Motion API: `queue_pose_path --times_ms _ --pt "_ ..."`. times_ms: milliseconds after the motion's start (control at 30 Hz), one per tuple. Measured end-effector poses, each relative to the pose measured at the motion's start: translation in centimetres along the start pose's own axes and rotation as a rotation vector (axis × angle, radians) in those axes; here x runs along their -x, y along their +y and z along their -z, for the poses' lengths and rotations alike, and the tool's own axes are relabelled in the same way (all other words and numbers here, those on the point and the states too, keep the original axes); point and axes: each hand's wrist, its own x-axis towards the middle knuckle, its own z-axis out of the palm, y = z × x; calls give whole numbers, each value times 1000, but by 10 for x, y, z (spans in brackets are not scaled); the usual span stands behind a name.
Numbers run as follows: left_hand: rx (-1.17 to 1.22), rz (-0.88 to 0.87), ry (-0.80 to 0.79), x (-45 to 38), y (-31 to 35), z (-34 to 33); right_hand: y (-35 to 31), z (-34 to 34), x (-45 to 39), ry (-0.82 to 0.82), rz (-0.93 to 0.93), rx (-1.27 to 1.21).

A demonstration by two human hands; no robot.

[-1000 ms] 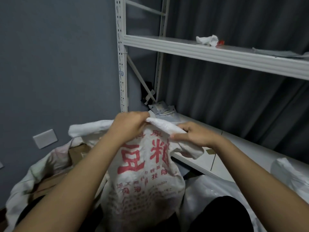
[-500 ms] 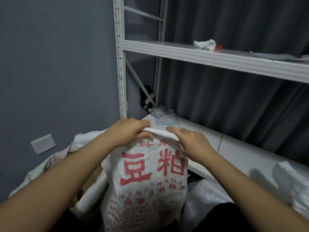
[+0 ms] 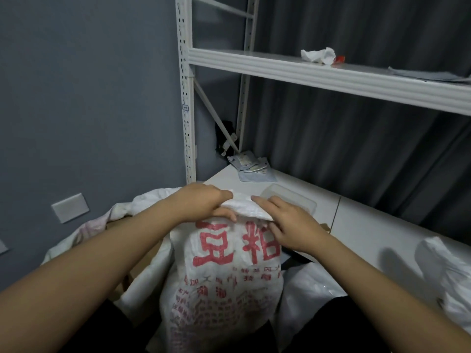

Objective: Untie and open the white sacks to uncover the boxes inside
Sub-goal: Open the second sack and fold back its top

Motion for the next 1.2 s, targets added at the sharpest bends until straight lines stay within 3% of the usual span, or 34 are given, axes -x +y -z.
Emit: queue_pose_path --times_ms 100,167,200,300,367,433,533,600,700,800,1000,1200 --pt "-216 -104 125 -5 7 -3 -4 3 -4 -100 -65 -308" --pt "-219 -143 124 -8 13 -1 -6 -1 -9 -58 -72 -365" --pt "-160 -121 122 -9 14 0 -5 -3 -10 -3 -65 -323" --pt "304 39 12 -8 -2 2 -2 -13 -6 189 11 31" --pt "302 -7 35 -8 -6 -3 -4 -17 0 271 65 198" --pt "181 -87 139 -9 -2 -9 -13 -16 -1 202 79 154" --pt "34 -201 386 -9 3 -19 -19 -16 -8 71 -21 -182" --pt "6 -102 608 -5 6 -29 -16 -22 -10 141 -106 -302" --pt "464 425 903 15 22 -49 -13 -36 -6 295 -306 -473" --pt "1039 823 947 25 40 -68 -19 -50 -2 365 -447 -656" --pt "1608 950 654 -6 44 -55 -35 -53 7 385 -412 -674" --pt "1890 1017 683 -29 37 -28 -34 -32 18 233 -224 -210"
